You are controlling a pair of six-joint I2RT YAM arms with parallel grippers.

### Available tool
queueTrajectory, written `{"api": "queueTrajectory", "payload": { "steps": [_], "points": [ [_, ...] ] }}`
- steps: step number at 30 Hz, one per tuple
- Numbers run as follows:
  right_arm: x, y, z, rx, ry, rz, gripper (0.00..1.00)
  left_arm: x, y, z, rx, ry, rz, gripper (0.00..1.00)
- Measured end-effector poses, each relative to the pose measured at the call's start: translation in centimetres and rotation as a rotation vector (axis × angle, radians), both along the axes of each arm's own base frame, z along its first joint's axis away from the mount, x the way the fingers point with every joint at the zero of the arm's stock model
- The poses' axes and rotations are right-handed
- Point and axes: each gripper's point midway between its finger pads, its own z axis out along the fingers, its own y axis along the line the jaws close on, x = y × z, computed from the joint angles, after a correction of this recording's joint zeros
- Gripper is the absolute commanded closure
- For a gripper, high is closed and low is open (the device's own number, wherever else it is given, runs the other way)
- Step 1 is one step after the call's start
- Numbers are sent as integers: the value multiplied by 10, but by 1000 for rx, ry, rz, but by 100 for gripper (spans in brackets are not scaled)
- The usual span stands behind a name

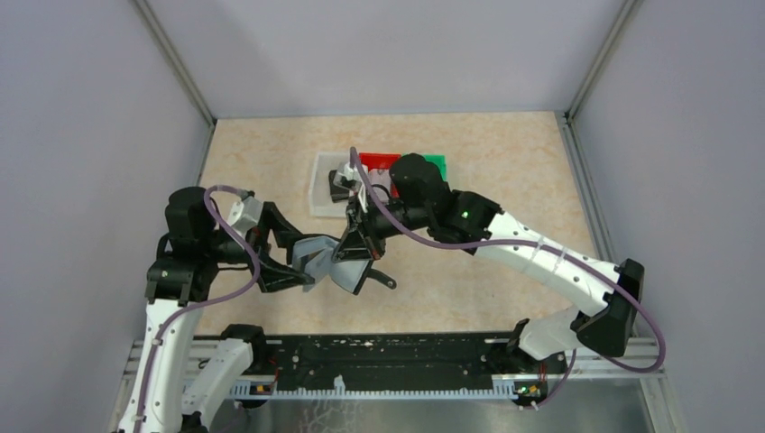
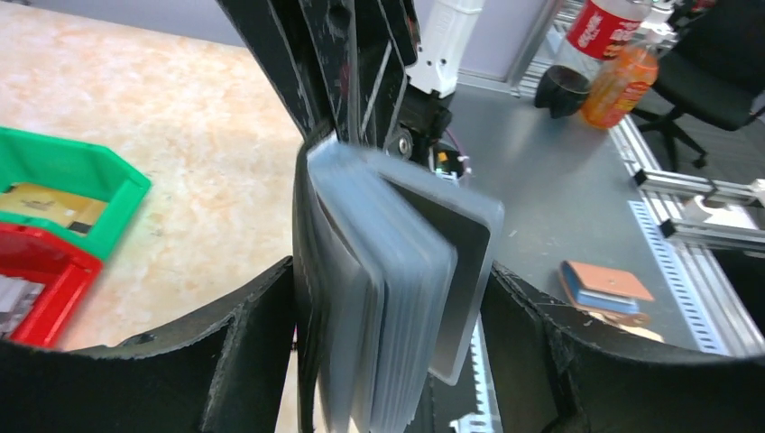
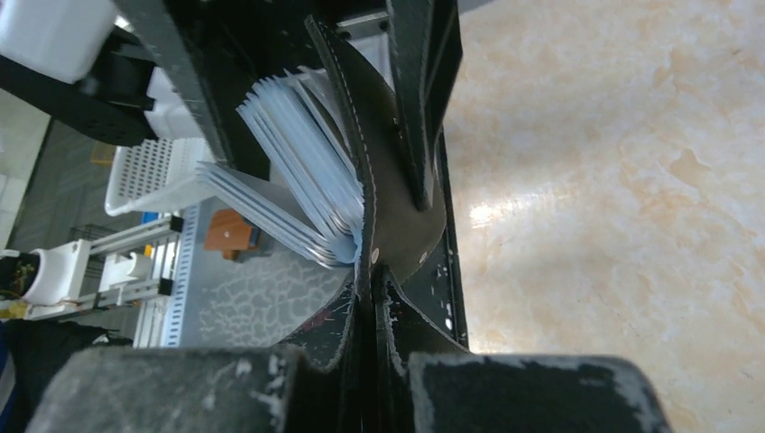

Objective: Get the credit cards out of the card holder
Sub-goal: Open the card holder.

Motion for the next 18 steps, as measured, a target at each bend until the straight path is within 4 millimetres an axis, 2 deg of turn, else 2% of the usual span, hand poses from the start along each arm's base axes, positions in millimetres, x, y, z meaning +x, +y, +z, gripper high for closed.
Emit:
{"api": "queueTrajectory", "payload": {
  "steps": [5, 8, 11, 16, 18],
  "points": [
    [-3, -2, 22, 67, 28, 3, 100, -7, -1, 2, -23, 52, -45, 26],
    [-4, -1, 27, 83, 59, 1, 100, -9, -1, 3, -24, 57, -41, 32],
    [-5, -2, 29, 85, 93, 2, 100, -9, -1, 6, -25, 54, -28, 40],
    [-7, -6, 33, 91, 112, 10, 100, -9, -1, 12, -34, 86, -22, 62],
    [-8, -9, 35, 100, 106, 9, 100, -9, -1, 14, -36, 107, -23, 67]
  ]
}}
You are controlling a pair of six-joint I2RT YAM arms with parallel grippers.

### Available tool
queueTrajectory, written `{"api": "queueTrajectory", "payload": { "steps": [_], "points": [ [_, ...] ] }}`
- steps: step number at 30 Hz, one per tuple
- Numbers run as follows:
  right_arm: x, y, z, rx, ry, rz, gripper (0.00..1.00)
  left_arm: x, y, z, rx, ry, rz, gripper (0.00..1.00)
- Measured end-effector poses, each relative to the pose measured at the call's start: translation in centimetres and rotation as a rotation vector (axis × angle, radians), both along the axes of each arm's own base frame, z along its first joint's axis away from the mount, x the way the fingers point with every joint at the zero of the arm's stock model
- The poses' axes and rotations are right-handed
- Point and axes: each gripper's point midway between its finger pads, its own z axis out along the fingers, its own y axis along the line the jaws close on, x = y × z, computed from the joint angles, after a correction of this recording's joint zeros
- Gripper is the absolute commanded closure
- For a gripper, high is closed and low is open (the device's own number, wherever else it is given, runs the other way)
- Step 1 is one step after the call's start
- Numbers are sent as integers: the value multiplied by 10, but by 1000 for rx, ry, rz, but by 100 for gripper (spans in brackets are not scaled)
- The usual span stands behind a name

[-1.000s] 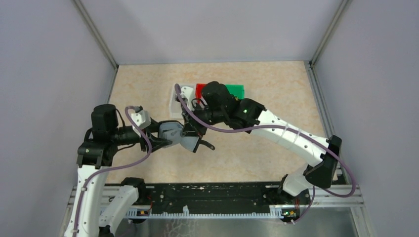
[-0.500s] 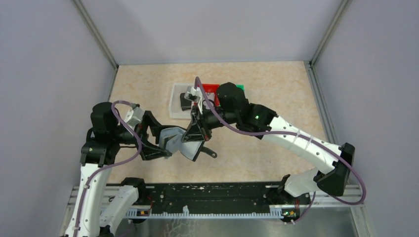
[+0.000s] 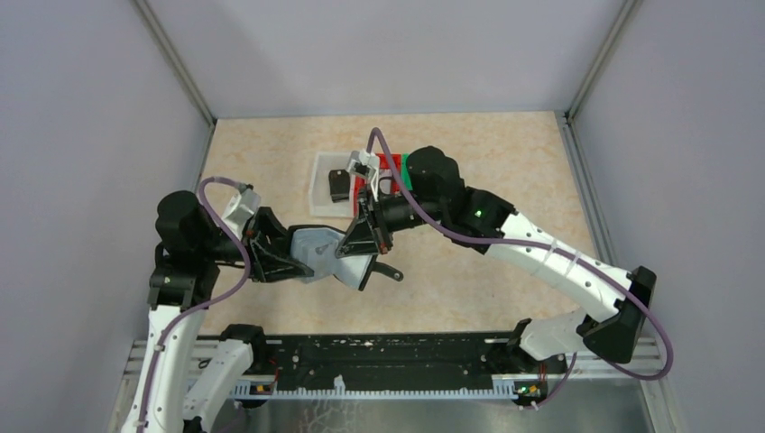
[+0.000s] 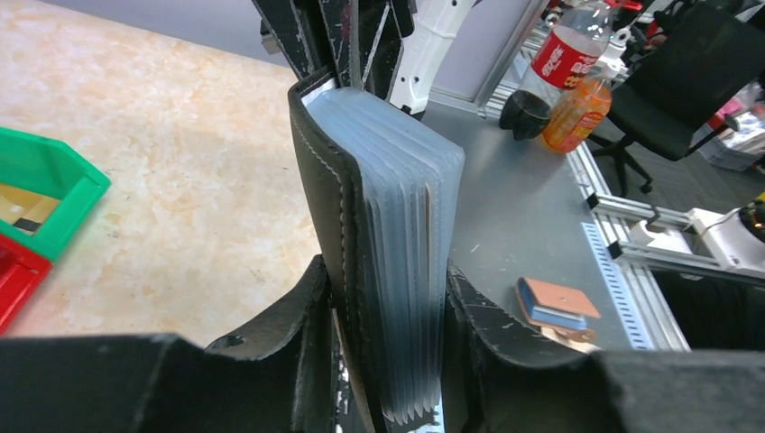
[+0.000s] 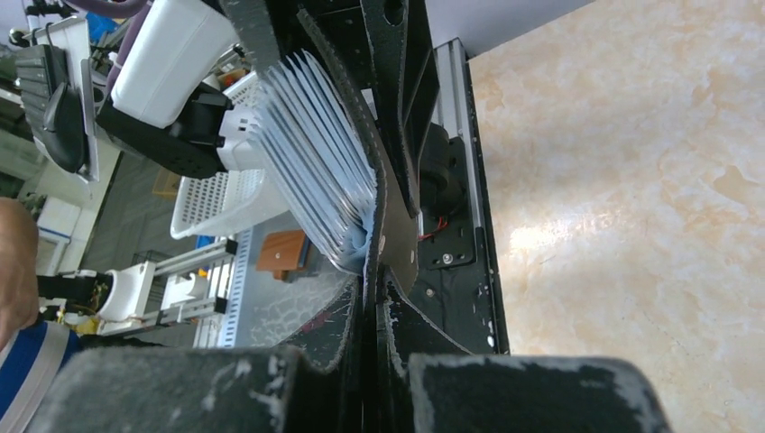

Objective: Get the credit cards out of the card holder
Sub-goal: Open the card holder.

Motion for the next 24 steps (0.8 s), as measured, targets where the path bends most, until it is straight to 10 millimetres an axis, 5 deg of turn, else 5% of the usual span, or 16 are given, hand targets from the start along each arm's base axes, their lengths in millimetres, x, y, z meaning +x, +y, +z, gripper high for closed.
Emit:
{"api": "queueTrajectory", "payload": {
  "steps": [4, 7, 12, 15, 19, 24],
  "points": [
    [-1, -2, 4, 13, -13, -3, 100, 1, 0, 4, -3, 40, -7, 77],
    [0, -2, 4, 12, -14, -8, 90, 5, -1, 4, -1, 79, -3, 89],
    [10, -5, 5, 16, -30, -38, 45, 16, -3, 4, 2, 149, 40, 100],
    [14, -11, 15, 37, -51, -68, 32, 26, -4, 5, 0, 198, 90, 100],
    [28, -27, 40, 92, -117, -186, 30, 39, -5, 7, -8, 255, 154, 100],
    [33, -51, 97, 257, -167, -337, 41, 52, -5, 4, -10, 317, 213, 100]
  ]
}}
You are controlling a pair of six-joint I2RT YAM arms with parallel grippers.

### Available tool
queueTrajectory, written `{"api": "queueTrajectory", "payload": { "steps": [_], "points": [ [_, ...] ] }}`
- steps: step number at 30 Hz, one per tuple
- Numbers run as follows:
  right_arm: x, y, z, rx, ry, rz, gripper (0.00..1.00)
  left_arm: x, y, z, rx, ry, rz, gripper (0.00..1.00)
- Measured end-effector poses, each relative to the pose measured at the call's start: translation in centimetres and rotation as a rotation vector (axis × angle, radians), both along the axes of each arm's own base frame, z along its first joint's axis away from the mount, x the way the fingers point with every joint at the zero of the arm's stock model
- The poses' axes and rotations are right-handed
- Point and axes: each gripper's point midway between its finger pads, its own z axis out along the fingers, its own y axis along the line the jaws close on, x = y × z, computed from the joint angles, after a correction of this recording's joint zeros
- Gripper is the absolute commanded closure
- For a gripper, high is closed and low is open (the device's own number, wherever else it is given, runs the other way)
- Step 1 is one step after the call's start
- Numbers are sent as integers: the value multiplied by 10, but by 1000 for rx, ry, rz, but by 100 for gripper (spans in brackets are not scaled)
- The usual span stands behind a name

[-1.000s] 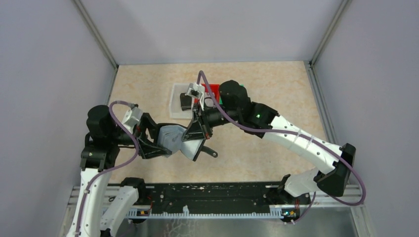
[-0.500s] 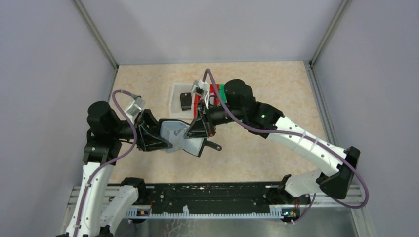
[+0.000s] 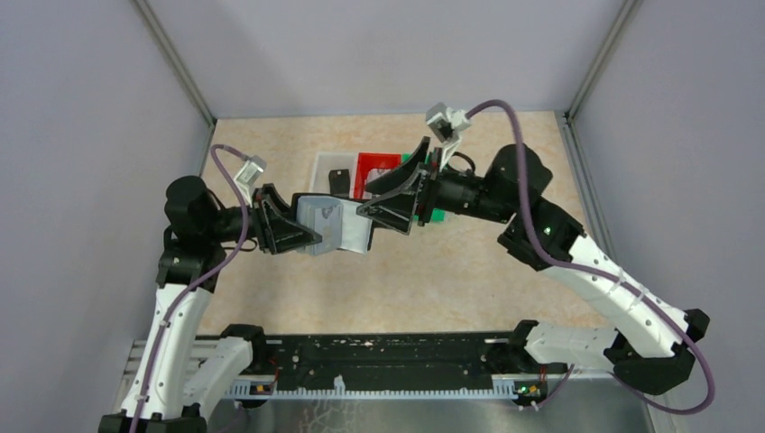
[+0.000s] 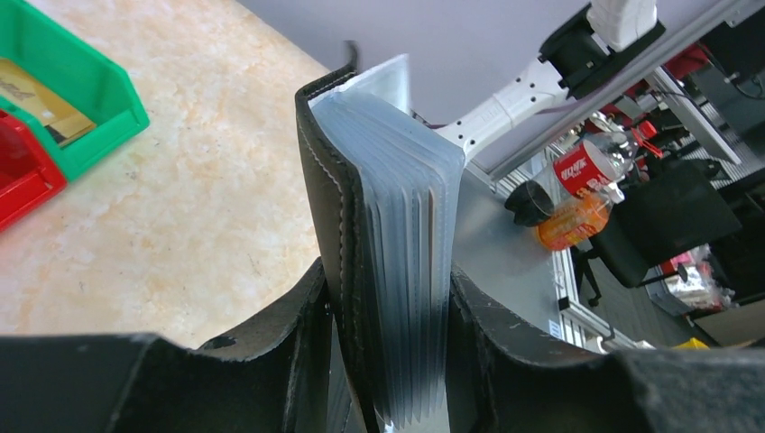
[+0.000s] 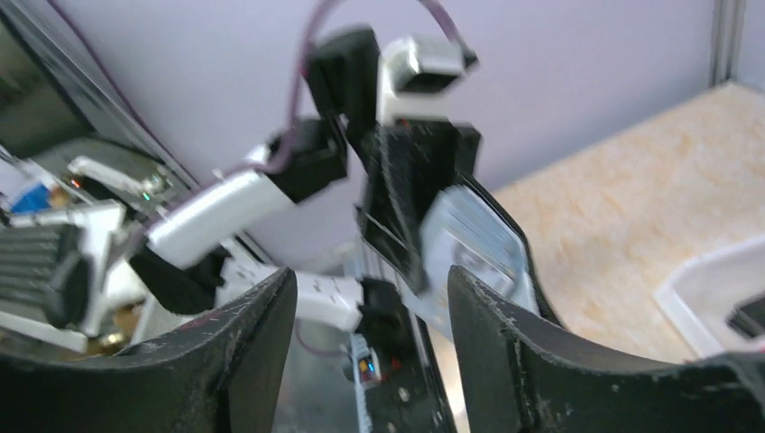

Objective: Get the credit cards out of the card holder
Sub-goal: Open the card holder, then remove the credit card from the card holder.

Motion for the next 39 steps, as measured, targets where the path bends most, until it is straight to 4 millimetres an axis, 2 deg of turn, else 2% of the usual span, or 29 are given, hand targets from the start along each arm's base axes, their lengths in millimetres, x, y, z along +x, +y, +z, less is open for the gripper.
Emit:
{"api": "queueTrajectory", "payload": {
  "steps": [2, 6, 9, 11, 15, 19, 26, 39],
  "points": [
    [-6, -6, 28, 101, 1, -4, 41, 5, 0, -2, 2, 13, 21, 100],
    [-12, 1, 41, 165, 27, 21, 41, 10, 1, -4, 7, 26, 49, 100],
    [-11, 17, 22, 148, 86, 47, 41, 10, 1, -4, 7, 31, 48, 100],
    [-6, 28, -8, 102, 148, 48, 41, 9, 0, -4, 5, 39, 38, 100],
    [-2, 35, -58, 16, 245, 42, 42, 2, -1, 1, -14, 62, -15, 100],
    [-4, 34, -77, -9, 287, 44, 44, -7, -2, 9, -33, 73, -82, 100],
    [-13, 28, -76, 37, 305, 71, 47, -16, -2, 21, -51, 88, -134, 97],
    [-15, 45, -70, 141, 354, 156, 55, -16, -2, 27, -64, 146, -136, 88]
  ]
}}
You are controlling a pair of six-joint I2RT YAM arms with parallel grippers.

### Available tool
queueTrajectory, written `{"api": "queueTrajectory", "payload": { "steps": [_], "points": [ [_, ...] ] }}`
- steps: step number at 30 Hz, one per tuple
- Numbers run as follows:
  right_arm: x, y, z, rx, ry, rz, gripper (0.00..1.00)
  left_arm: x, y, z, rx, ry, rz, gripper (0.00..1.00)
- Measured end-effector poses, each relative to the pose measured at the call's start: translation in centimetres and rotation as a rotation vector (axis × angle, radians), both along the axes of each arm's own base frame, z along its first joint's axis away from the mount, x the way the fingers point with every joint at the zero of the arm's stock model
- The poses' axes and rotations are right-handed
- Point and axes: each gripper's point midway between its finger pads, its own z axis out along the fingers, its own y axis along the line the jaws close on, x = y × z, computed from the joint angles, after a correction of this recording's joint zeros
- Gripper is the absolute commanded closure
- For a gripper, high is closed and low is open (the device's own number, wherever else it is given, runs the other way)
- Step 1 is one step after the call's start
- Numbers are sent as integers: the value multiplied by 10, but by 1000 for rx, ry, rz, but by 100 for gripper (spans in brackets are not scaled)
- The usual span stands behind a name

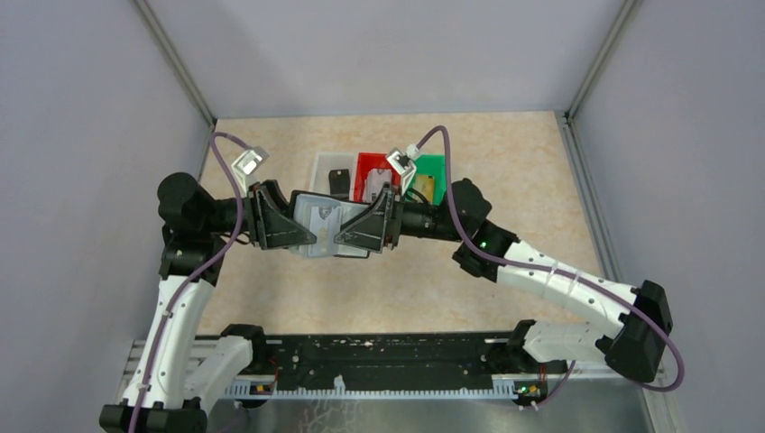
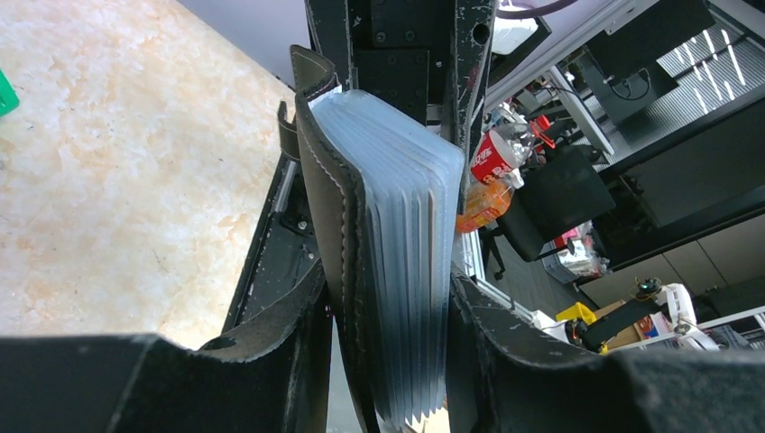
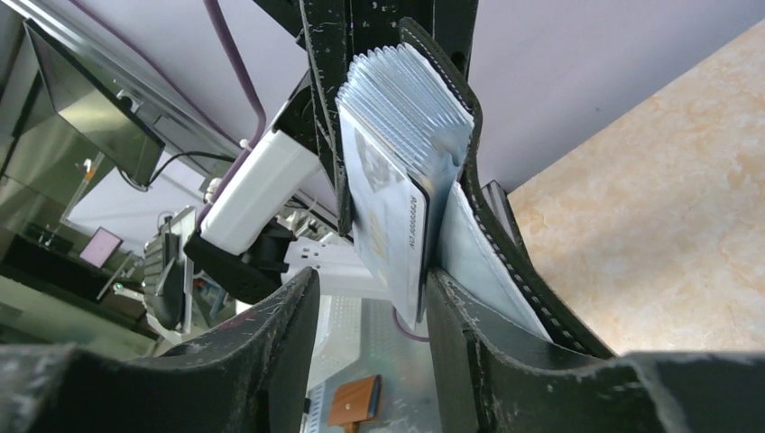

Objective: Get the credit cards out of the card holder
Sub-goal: Remove the credit card from the card holder.

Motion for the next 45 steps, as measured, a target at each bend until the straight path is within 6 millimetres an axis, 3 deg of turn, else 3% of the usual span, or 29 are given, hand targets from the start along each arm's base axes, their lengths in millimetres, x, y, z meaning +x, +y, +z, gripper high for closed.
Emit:
{"api": "queueTrajectory", "payload": {
  "steps": [8, 17, 24, 28, 36, 40, 45],
  "points": [
    [4, 4, -6, 37, 41, 3, 70, 2, 0, -1, 0, 30, 0, 71],
    [13, 9, -17, 115, 113, 6, 100, 6, 1, -3, 5, 58, -6, 49],
    [9, 7, -11, 163, 126, 24, 100, 4, 0, -2, 4, 68, -12, 28],
    [8, 7, -8, 173, 126, 25, 100, 5, 0, 0, 2, 68, -6, 31],
    [13, 8, -11, 163, 133, -3, 100, 9, 0, -5, 2, 49, 45, 63],
    [15, 8, -15, 144, 130, -20, 100, 12, 0, -11, 12, 56, 50, 63],
    [20, 4, -20, 124, 130, -59, 100, 16, -1, -15, 23, 92, 24, 52]
  ]
}}
